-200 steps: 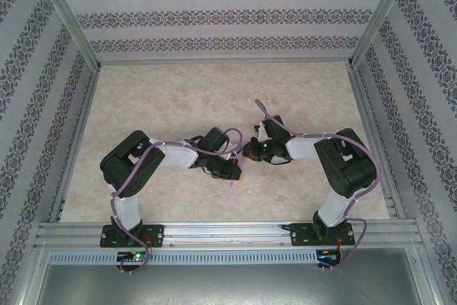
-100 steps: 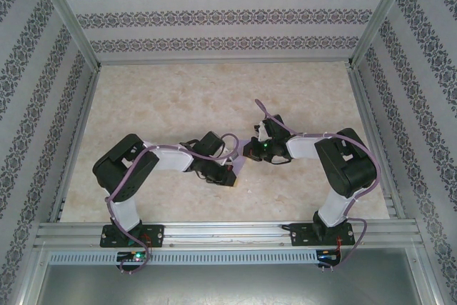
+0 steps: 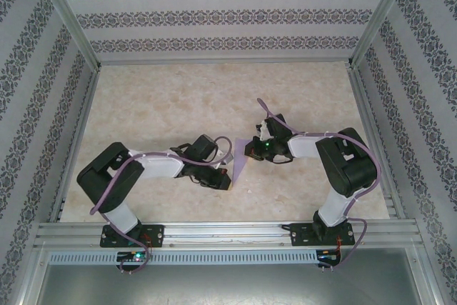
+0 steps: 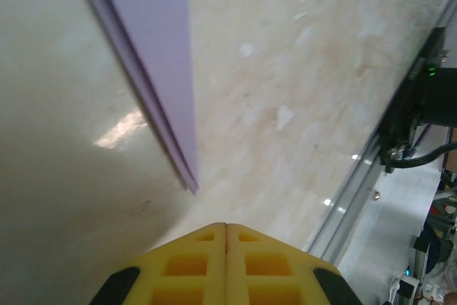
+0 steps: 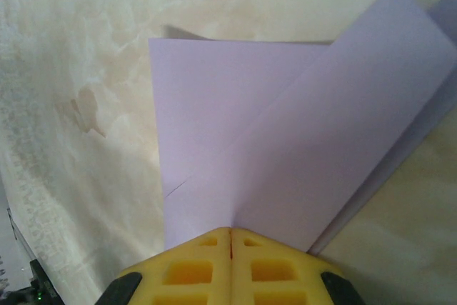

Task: Fold a paper plane with a square sheet of paper (fold left side to right side)
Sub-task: Fold the wing for the fifth time at the center of the table.

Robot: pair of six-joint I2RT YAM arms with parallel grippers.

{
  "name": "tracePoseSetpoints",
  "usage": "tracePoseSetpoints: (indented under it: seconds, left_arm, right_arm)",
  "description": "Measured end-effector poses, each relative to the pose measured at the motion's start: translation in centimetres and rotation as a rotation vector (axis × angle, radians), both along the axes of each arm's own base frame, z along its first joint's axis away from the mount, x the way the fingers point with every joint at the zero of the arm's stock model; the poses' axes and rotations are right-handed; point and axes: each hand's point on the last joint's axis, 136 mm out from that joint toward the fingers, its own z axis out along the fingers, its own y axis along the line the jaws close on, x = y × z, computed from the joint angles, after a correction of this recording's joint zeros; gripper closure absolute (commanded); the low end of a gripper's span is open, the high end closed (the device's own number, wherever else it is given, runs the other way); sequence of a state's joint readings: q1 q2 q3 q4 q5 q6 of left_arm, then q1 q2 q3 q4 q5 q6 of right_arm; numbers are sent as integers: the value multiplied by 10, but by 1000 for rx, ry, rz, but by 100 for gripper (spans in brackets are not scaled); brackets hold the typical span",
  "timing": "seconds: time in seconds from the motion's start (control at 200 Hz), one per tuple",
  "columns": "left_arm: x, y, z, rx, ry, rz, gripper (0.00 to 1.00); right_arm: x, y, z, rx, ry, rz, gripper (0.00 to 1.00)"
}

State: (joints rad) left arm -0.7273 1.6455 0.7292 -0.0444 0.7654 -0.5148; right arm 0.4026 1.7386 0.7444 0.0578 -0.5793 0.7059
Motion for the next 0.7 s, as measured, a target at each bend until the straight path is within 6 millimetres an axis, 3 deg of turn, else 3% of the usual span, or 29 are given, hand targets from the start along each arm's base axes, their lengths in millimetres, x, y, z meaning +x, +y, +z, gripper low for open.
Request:
tracePoseSetpoints:
  seconds: [0.16,0.27,0.395,0.495,0.7]
  left_arm:
    - [16,1,36,-49,-135,33,97]
    - [35,10,57,-53,-245,93,93]
    - [59,27,73,-8,-378,187,87]
    - [74,42,83,35,-475,256,76]
    - [93,83,95,142,-650,409,61]
  right_arm:
    - [-1,-8,4,-48,10,-17,83]
    - [2,-14,18,-79,-23,-19,74]
    - [11,-19,50,-119,-114,-31,59]
    - [12,-23,70,-168,-179,-39,48]
    - [-9,-25,71,-286,-173,-52,34]
